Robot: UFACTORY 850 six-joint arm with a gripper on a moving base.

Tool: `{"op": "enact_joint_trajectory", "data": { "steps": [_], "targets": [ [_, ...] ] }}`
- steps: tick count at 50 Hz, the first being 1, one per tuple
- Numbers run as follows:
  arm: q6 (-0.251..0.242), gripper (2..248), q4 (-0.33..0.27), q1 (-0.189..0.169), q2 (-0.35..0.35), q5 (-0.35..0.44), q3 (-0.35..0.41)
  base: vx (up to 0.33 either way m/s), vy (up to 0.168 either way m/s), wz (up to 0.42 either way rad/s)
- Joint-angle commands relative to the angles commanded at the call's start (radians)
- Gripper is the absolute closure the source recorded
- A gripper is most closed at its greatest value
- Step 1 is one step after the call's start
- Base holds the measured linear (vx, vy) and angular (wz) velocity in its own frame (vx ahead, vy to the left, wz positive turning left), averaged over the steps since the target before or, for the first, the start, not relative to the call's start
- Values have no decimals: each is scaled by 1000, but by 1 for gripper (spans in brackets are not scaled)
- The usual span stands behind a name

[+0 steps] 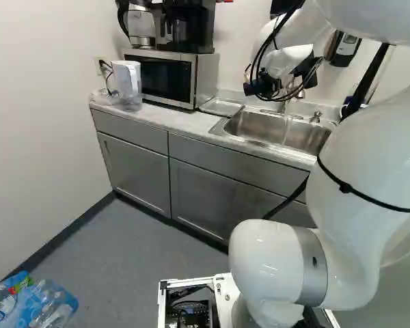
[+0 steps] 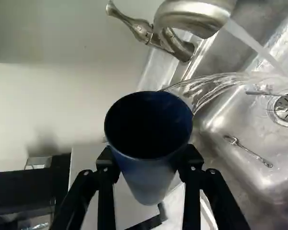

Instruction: Rinse the cup and place it in the tray

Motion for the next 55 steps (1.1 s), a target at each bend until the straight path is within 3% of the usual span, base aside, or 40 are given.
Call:
{"op": "enact_joint_trajectory", "data": {
  "steps": [40,55],
  "targets": [
    [421,124,0,0,0,0,0,0,0,0],
    [421,124,0,0,0,0,0,0,0,0]
  ]
}}
